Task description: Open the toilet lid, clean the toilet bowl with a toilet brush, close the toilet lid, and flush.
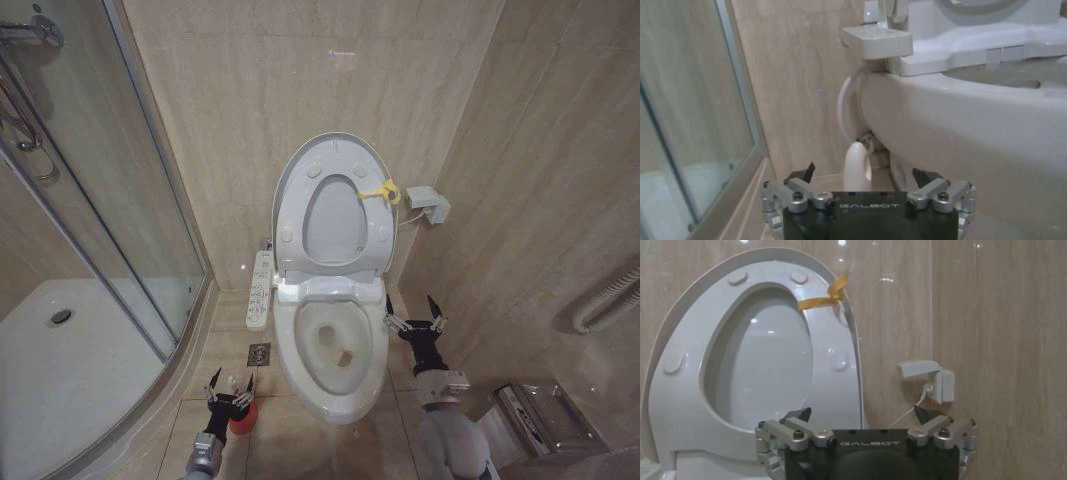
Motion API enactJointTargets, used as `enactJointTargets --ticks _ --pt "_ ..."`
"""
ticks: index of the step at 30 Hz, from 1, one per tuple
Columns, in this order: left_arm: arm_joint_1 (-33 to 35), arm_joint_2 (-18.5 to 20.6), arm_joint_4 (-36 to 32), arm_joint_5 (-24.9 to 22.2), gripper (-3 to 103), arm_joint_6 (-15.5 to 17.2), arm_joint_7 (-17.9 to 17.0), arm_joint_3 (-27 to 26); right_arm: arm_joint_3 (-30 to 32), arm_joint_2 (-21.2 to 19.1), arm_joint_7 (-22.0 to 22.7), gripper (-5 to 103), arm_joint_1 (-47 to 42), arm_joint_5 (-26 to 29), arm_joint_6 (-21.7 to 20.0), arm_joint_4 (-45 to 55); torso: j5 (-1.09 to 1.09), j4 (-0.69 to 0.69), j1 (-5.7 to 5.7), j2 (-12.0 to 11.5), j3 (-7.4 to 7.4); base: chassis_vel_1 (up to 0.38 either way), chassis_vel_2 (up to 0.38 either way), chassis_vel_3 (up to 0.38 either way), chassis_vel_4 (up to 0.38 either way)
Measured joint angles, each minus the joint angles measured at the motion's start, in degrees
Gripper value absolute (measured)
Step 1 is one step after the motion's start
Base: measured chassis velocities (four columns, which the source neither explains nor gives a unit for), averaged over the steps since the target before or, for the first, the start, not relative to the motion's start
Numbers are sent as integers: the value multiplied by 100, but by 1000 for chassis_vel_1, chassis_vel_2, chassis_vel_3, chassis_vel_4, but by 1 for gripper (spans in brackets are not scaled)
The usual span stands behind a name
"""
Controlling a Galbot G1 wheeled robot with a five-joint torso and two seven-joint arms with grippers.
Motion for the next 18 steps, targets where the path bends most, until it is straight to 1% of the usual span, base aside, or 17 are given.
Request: enactJointTargets --ticks 9,10,16,17,18 --pt "43 -13 189 28 98 -104 33 -38 0 0 0 100 0 0 0 0 0 1 0 0 0 0 0 0 0" --pt "42 -16 227 60 94 -136 33 -62 0 0 0 100 0 0 0 0 0 1 0 0 0 0 0 0 0" --pt "-12 -51 315 147 94 -254 130 -127 0 0 0 100 0 0 0 0 0 1 0 0 0 0 0 0 0" --pt "-29 -56 329 152 72 -280 162 -134 0 0 0 100 0 0 0 0 0 1 0 0 0 0 0 0 0" --pt "-50 -61 354 158 72 -317 198 -143 0 0 0 100 0 0 0 0 0 0 0 0 0 0 0 0 0"
